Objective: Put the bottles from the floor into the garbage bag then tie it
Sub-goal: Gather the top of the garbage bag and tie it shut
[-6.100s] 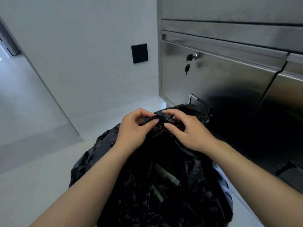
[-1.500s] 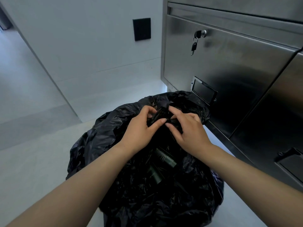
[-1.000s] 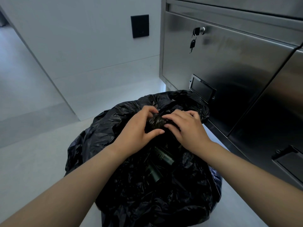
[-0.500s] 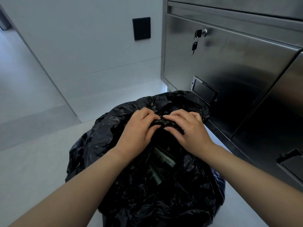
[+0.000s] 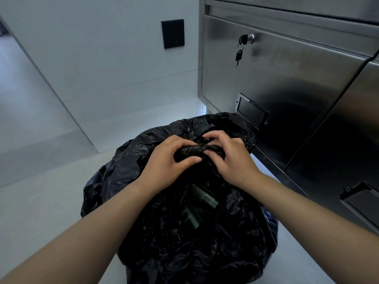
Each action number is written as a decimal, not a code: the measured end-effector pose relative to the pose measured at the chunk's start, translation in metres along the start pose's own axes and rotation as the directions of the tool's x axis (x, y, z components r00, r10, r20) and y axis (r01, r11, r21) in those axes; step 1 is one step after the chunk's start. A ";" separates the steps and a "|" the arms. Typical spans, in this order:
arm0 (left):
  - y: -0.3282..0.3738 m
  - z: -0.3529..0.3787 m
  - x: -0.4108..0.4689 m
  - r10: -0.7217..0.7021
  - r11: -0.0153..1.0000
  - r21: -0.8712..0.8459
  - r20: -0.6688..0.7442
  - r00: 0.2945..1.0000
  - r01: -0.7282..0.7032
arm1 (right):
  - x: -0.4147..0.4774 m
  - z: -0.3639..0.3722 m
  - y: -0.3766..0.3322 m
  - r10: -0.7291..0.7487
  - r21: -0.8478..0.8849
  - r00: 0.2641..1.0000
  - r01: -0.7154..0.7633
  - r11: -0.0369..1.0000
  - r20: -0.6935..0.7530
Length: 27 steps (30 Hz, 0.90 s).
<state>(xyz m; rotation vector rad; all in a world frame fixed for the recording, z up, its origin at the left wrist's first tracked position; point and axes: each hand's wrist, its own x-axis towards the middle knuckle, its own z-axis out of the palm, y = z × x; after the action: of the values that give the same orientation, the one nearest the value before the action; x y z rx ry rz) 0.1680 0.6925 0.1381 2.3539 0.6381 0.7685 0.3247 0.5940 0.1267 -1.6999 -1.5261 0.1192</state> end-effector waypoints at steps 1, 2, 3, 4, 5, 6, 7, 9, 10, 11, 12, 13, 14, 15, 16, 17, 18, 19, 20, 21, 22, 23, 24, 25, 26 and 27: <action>0.000 0.000 0.000 -0.002 1.000 0.006 0.022 1.000 0.002 | 0.000 -0.001 -0.001 -0.006 -0.001 1.000 0.006 1.000 0.006; 0.000 -0.001 0.000 0.002 1.000 0.012 0.036 0.999 -0.002 | 0.000 -0.002 -0.001 -0.014 -0.002 1.000 0.014 1.000 0.018; -0.001 -0.001 0.001 0.010 1.000 0.017 0.041 0.999 -0.010 | 0.000 -0.003 -0.001 -0.026 -0.002 0.999 0.026 1.000 0.037; -0.001 -0.002 0.001 0.015 1.000 0.020 0.039 0.999 -0.015 | 0.001 -0.004 -0.002 -0.038 0.001 0.998 0.038 0.999 0.056; -0.002 -0.002 0.002 0.010 1.000 0.022 0.034 0.999 -0.011 | 0.001 -0.005 -0.002 -0.050 0.005 0.997 0.050 0.999 0.067; -0.003 -0.003 0.002 -0.004 1.000 0.023 0.031 1.000 0.003 | 0.002 -0.005 -0.002 -0.059 0.007 0.996 0.059 0.998 0.069; -0.003 -0.003 0.002 -0.020 1.000 0.023 0.030 0.999 0.020 | 0.002 -0.006 -0.003 -0.064 0.005 0.995 0.064 0.998 0.071; -0.004 -0.003 0.002 -0.043 0.999 0.017 0.036 0.998 0.042 | 0.002 -0.007 -0.003 -0.071 -0.021 0.993 0.073 0.997 0.091; -0.004 -0.003 0.001 -0.052 0.999 0.009 0.046 0.998 0.051 | 0.002 -0.007 -0.003 -0.077 -0.047 0.992 0.082 0.996 0.105; -0.004 -0.003 0.002 -0.060 0.998 -0.007 0.060 0.996 0.060 | 0.001 -0.007 -0.002 -0.085 -0.072 0.990 0.094 0.993 0.110; -0.004 -0.004 0.002 -0.065 0.997 -0.026 0.076 0.995 0.068 | 0.001 -0.007 -0.001 -0.092 -0.089 0.990 0.101 0.991 0.107; -0.004 -0.005 0.002 -0.068 0.997 -0.042 0.090 0.994 0.072 | 0.001 -0.007 0.000 -0.092 -0.095 0.991 0.102 0.990 0.098; -0.004 -0.006 0.002 -0.068 0.996 -0.055 0.102 0.992 0.074 | 0.001 -0.008 0.000 -0.090 -0.091 0.992 0.098 0.991 0.090; -0.004 -0.006 0.002 -0.068 0.995 -0.066 0.112 0.991 0.076 | 0.002 -0.008 0.000 -0.087 -0.077 0.992 0.094 0.993 0.088; -0.004 -0.007 0.003 -0.068 0.994 -0.075 0.119 0.991 0.077 | 0.002 -0.009 0.000 -0.085 -0.051 0.992 0.090 0.995 0.091; -0.004 -0.007 0.003 -0.067 0.994 -0.081 0.120 0.991 0.077 | 0.003 -0.010 0.000 -0.080 -0.009 0.992 0.082 0.997 0.097; -0.004 -0.008 0.004 -0.064 0.994 -0.085 0.117 0.991 0.074 | 0.004 -0.011 -0.001 -0.067 0.048 0.992 0.062 0.997 0.107; -0.004 -0.008 0.004 -0.059 0.994 -0.088 0.111 0.992 0.069 | 0.004 -0.012 -0.002 -0.046 0.112 0.992 0.033 0.993 0.118; -0.005 -0.009 0.005 -0.052 0.994 -0.092 0.107 0.993 0.062 | 0.004 -0.012 -0.003 -0.022 0.173 0.991 -0.001 0.985 0.131; -0.006 -0.010 0.005 -0.045 0.994 -0.099 0.104 0.994 0.055 | 0.004 -0.013 -0.004 -0.001 0.223 0.990 -0.032 0.974 0.144; -0.007 -0.010 0.005 -0.038 0.993 -0.107 0.102 0.994 0.049 | 0.004 -0.013 -0.004 0.014 0.258 0.988 -0.054 0.965 0.157; -0.008 -0.010 0.004 -0.033 0.992 -0.120 0.102 0.994 0.045 | 0.005 -0.013 -0.004 0.023 0.279 0.986 -0.070 0.958 0.168; -0.008 -0.010 0.004 -0.028 0.990 -0.136 0.102 0.994 0.042 | 0.005 -0.013 -0.004 0.031 0.296 0.983 -0.084 0.951 0.179; -0.009 -0.010 0.003 -0.024 0.987 -0.153 0.102 0.994 0.039 | 0.005 -0.013 -0.004 0.042 0.316 0.981 -0.101 0.943 0.189; -0.009 -0.010 0.003 -0.020 0.985 -0.169 0.103 0.995 0.038 | 0.005 -0.013 -0.004 0.053 0.339 0.980 -0.118 0.933 0.194; -0.008 -0.009 0.003 -0.022 0.982 -0.184 0.106 0.994 0.042 | 0.006 -0.013 -0.003 0.061 0.357 0.979 -0.128 0.925 0.193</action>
<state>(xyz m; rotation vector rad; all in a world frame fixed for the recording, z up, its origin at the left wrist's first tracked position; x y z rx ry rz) 0.1621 0.7038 0.1399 2.1918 0.5347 0.6570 0.3311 0.5919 0.1398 -1.4879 -1.4397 0.5880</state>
